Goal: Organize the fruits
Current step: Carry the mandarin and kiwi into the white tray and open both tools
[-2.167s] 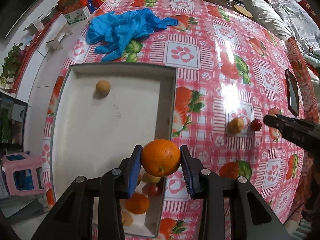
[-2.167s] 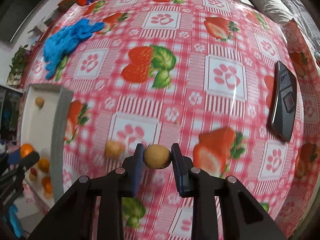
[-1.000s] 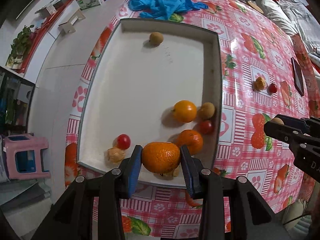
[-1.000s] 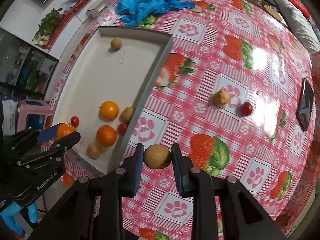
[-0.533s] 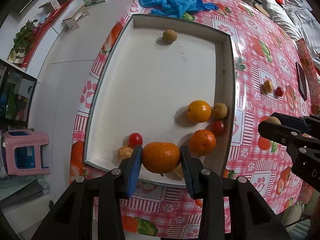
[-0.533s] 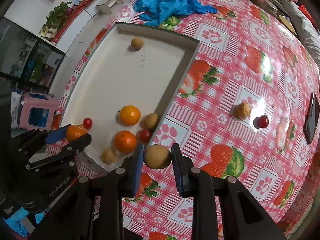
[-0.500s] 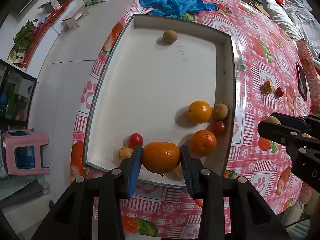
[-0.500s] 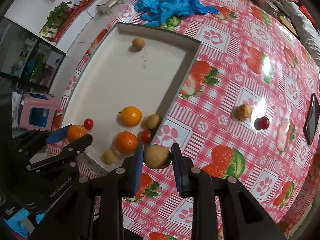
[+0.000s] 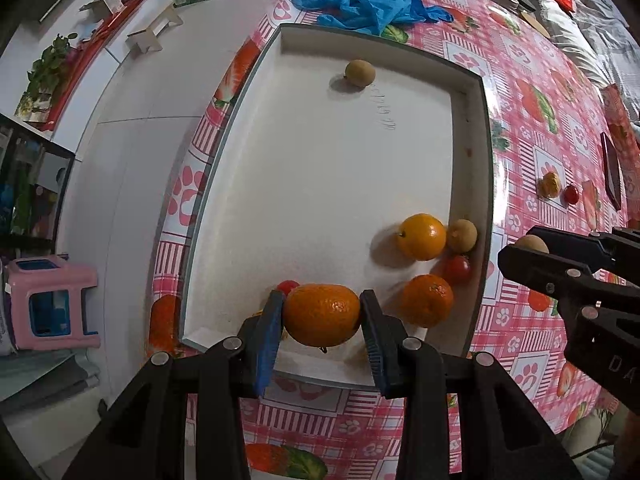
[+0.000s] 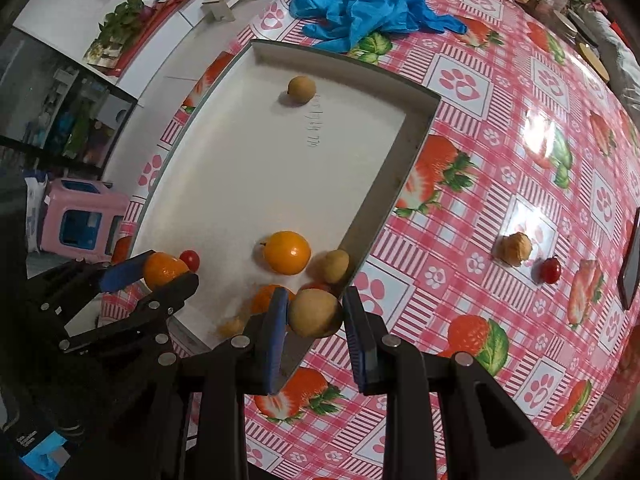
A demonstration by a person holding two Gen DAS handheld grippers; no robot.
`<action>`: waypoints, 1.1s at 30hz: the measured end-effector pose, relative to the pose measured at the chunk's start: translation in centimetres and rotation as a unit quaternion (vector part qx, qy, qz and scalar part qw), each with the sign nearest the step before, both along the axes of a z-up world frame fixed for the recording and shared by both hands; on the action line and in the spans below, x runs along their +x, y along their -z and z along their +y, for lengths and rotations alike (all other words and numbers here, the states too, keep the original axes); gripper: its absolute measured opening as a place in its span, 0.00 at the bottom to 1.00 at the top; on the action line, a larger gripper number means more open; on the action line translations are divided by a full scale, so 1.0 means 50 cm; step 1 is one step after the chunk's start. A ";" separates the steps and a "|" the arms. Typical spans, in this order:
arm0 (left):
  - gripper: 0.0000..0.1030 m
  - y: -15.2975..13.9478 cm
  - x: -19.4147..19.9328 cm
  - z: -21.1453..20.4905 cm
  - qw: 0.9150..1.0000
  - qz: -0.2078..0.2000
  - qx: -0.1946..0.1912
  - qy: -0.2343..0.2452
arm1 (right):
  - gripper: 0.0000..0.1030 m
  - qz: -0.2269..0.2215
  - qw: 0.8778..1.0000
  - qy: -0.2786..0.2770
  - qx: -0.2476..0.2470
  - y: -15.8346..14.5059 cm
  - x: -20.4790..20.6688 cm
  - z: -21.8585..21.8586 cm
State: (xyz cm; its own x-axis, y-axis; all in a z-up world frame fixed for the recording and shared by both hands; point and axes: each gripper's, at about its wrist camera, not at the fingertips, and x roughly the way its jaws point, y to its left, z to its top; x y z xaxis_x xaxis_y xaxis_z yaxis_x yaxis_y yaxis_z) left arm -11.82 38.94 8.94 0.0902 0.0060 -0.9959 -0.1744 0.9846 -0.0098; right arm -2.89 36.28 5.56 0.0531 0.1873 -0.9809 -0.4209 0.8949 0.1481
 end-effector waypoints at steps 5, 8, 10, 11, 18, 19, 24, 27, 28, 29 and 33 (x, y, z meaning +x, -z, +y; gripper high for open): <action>0.39 0.009 0.006 0.001 1.000 0.004 -0.002 0.000 | 0.29 0.003 1.000 0.000 0.000 0.005 0.007 0.007; 0.39 0.014 0.008 -0.001 1.000 0.007 -0.002 0.002 | 0.29 0.004 1.000 -0.001 -0.001 0.010 0.013 0.012; 0.39 0.017 0.011 -0.001 1.000 0.009 -0.003 0.002 | 0.29 0.006 1.000 -0.002 -0.003 0.015 0.017 0.015; 0.39 0.018 0.011 0.001 1.000 0.009 -0.003 0.002 | 0.29 0.007 1.000 -0.003 -0.003 0.018 0.019 0.016; 0.39 0.032 0.019 0.008 1.000 0.015 -0.004 0.002 | 0.29 0.013 1.000 -0.008 -0.008 0.033 0.029 0.029; 0.39 0.034 0.021 0.009 1.000 0.017 -0.004 0.002 | 0.29 0.014 1.000 -0.009 -0.009 0.036 0.032 0.031; 0.39 0.046 0.030 0.007 1.000 0.021 -0.002 0.001 | 0.30 0.023 1.000 -0.010 -0.013 0.055 0.041 0.044; 0.40 0.048 0.033 0.007 1.000 0.017 -0.002 0.002 | 0.30 0.032 0.999 -0.009 -0.016 0.070 0.049 0.054; 0.40 0.046 0.035 0.005 1.000 0.014 -0.006 0.005 | 0.30 0.035 0.999 -0.007 -0.016 0.075 0.052 0.057; 0.40 0.046 0.035 0.006 1.000 0.014 -0.005 0.006 | 0.31 0.038 0.999 -0.006 -0.015 0.078 0.055 0.059; 0.71 0.041 0.039 0.001 1.000 0.009 0.003 0.012 | 0.63 0.038 0.999 -0.007 -0.012 0.080 0.059 0.066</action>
State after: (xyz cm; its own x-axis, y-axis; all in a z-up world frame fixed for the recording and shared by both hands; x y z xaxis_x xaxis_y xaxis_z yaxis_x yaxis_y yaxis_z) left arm -9.87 38.99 6.90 0.0721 0.0102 -0.9973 -0.1509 0.9885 -0.0008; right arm 0.06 39.60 1.58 -0.0247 0.1641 -0.9861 -0.4216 0.8927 0.1591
